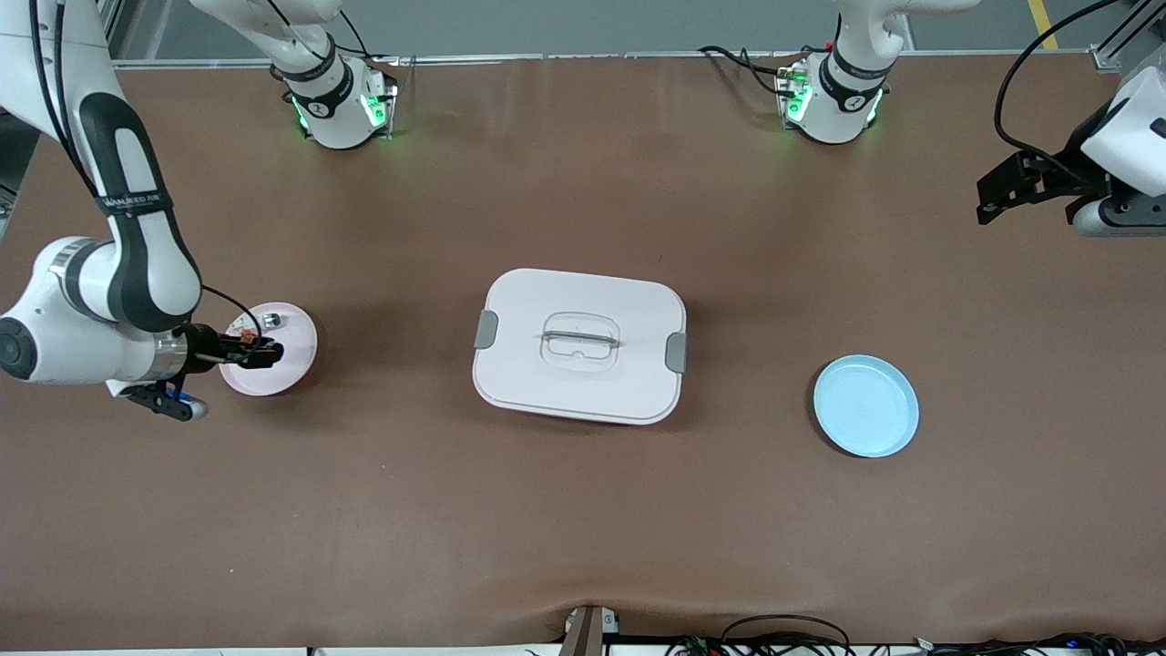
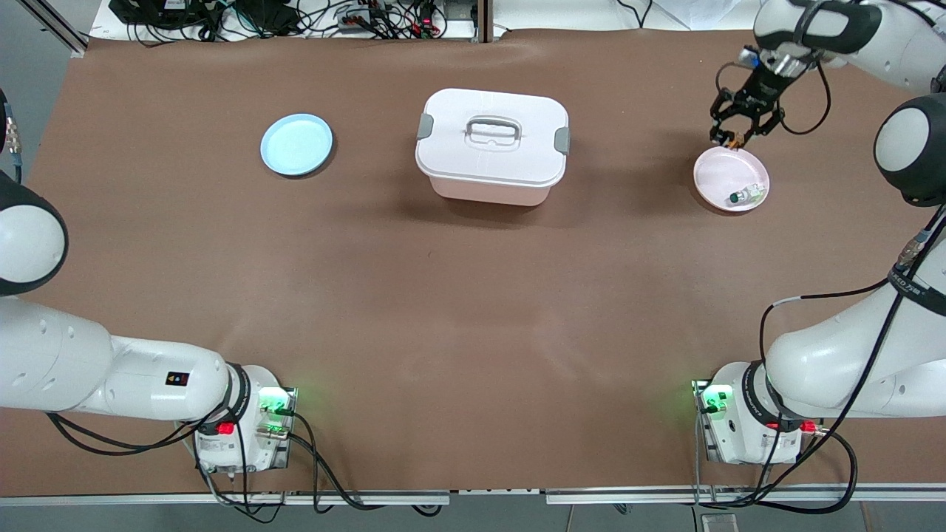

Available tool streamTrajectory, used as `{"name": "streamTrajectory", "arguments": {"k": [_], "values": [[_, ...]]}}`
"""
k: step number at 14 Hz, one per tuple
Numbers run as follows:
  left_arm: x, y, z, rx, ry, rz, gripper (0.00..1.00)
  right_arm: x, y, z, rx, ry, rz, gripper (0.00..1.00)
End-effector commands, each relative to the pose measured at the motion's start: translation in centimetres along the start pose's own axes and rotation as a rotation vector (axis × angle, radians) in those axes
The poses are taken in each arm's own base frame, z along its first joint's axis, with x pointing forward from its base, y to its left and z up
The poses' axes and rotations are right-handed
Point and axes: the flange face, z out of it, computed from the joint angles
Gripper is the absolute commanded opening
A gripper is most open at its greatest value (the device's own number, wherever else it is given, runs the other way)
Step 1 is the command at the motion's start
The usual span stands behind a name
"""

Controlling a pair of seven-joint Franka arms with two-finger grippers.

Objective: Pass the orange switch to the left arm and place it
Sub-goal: 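Lift the switch over the box with the right gripper while the left gripper approaches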

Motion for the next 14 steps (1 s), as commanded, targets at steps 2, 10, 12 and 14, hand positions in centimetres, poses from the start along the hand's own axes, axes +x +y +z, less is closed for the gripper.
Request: {"name": "streamTrajectory", "arguments": {"k": [2, 10, 12, 14], "values": [[-0.1, -0.9, -0.6, -0.001, 0.008, -0.005, 1.0, -2.2, -4.9, -4.7, 0.085, -0.106, 0.131, 0.0], [-0.5, -2.4, -1.2, -0.016, 0.019, -0.044, 1.0, -8.4, -14.7, -10.3, 0.158, -0.192, 0.303, 0.0], [-0.5, -2.4, -1.3, -0.016, 0.02, -0.042, 1.0, -9.7, -17.6, -10.7, 0.179, -0.202, 0.343, 0.0], [-0.5, -2.1, -1.3, -0.016, 0.02, -0.039, 1.0, -11.2, -20.4, -10.9, 0.19, -0.215, 0.379, 0.0]]}}
